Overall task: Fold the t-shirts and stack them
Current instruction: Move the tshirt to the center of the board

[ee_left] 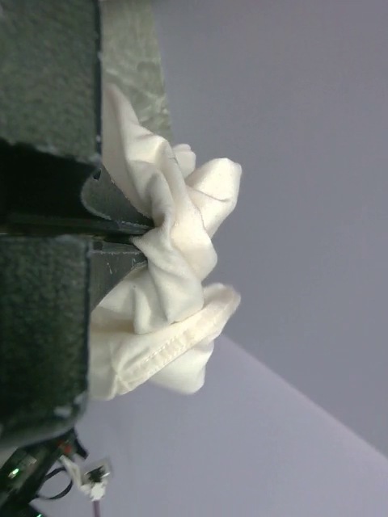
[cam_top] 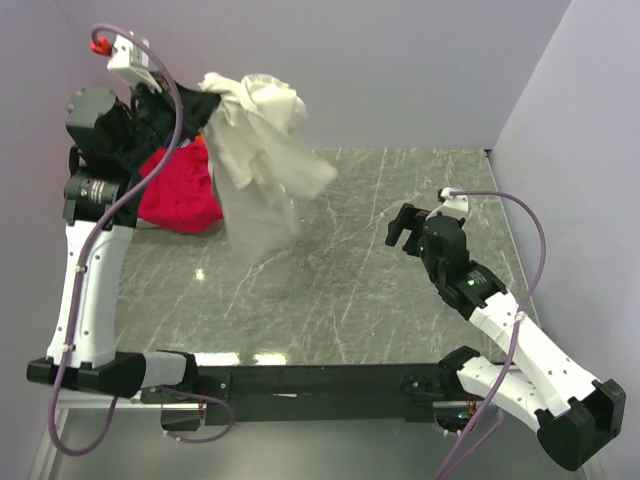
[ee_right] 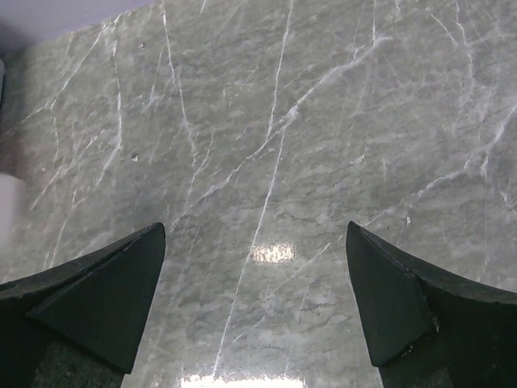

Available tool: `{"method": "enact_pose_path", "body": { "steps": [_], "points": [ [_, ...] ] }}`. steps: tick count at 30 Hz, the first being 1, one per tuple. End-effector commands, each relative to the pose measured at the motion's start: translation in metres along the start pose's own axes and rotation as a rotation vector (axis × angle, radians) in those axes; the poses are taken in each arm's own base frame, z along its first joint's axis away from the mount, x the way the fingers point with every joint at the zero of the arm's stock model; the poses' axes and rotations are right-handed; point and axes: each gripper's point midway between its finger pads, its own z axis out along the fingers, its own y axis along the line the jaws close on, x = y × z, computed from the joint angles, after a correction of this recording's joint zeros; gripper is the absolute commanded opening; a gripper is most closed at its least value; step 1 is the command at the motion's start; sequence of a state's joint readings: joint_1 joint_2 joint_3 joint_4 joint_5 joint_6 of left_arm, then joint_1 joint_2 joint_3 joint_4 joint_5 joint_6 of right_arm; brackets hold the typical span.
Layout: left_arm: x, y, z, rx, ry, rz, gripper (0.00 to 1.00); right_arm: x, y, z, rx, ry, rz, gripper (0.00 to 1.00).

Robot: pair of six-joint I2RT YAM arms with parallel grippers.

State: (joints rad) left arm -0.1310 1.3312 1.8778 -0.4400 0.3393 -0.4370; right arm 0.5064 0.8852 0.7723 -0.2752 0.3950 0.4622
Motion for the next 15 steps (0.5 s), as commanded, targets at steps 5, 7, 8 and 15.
{"method": "enact_pose_path", "body": {
  "steps": [5, 7, 8, 15],
  "points": [
    [0.074, 0.011, 0.001, -0.001, 0.098, -0.149, 0.45, -0.011, -0.003, -0.014, 0.003, -0.029, 0.022, 0.98],
    [0.135, 0.042, -0.001, -0.120, 0.238, -0.190, 0.78, -0.006, -0.007, -0.016, 0.011, -0.018, 0.022, 0.98],
    [0.158, 0.053, -0.004, -0.163, 0.295, -0.183, 0.84, 0.001, -0.010, -0.016, 0.017, -0.001, 0.017, 0.98],
    [0.267, 0.087, -0.072, -0.373, 0.553, -0.143, 0.91, 0.039, -0.003, -0.017, -0.073, 0.100, 0.001, 0.94]
  ]
}}
